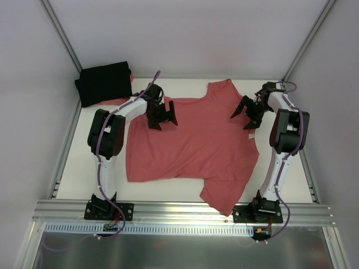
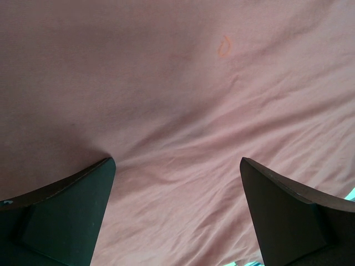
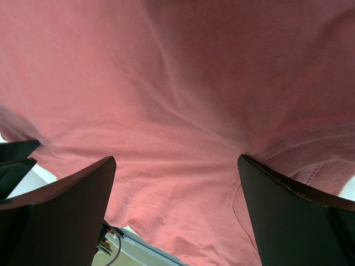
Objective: Fold and stack the t-shirts
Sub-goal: Flatten out the tshirt
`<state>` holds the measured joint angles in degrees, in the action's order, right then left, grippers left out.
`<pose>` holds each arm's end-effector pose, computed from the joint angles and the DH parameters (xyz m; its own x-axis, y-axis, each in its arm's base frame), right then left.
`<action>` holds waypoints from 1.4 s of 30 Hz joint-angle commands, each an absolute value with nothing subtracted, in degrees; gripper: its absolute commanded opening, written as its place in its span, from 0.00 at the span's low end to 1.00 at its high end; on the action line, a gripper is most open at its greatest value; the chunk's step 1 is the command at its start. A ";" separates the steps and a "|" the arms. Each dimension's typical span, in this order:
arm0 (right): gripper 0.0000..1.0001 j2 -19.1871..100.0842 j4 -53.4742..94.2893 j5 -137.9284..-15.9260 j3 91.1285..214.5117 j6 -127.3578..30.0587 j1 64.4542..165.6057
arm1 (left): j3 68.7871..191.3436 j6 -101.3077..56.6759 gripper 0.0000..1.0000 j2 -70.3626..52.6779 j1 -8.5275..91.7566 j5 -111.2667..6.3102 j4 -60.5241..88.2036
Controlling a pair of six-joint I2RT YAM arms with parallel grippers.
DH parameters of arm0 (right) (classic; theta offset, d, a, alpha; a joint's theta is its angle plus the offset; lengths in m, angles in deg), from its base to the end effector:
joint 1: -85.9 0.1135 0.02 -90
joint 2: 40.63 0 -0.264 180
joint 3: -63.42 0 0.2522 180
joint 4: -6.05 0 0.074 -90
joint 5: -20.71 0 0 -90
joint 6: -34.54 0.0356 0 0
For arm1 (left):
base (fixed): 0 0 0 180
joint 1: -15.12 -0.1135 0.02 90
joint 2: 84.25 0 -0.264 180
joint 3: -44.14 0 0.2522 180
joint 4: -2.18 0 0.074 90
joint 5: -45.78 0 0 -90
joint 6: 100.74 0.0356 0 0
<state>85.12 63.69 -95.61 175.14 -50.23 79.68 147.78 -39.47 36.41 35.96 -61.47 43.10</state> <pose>0.4513 -0.0333 0.1661 -0.9435 0.1850 -0.2748 0.0447 0.8930 0.4478 0.4197 -0.1711 0.1752 -0.9286 -0.1377 -0.3447 0.0462 0.8785 -0.4755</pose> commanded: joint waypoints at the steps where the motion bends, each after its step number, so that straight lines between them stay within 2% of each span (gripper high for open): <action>1: 0.99 85.23 64.99 -89.76 176.24 -53.09 75.98 | 149.57 -39.66 0.99 36.17 35.24 -64.52 44.33; 11: 0.99 82.24 66.13 -87.30 175.10 -54.06 71.84 | 145.79 -37.63 0.99 32.30 32.78 -61.97 45.65; 16: 0.99 79.43 64.73 -86.25 170.45 -54.06 70.44 | 145.96 -37.45 0.99 31.94 31.64 -62.23 45.91; 22: 0.99 77.41 65.16 -88.53 172.28 -53.36 70.26 | 148.15 -39.03 0.99 30.54 31.38 -63.81 45.47; 34: 0.99 77.49 65.08 -104.26 199.25 -40.62 71.75 | 161.42 -44.84 0.99 27.37 28.92 -74.01 36.08; 39: 1.00 81.26 55.25 -111.11 204.10 -35.17 72.10 | 164.95 -43.43 0.99 28.07 28.04 -74.62 32.40; 42: 0.99 87.67 48.13 -116.64 205.06 -30.61 72.10 | 164.95 -44.84 0.99 29.48 27.42 -76.47 29.84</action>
<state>82.37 55.47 -108.97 203.36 -36.85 71.79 163.87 -43.42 30.47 28.13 -72.90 33.46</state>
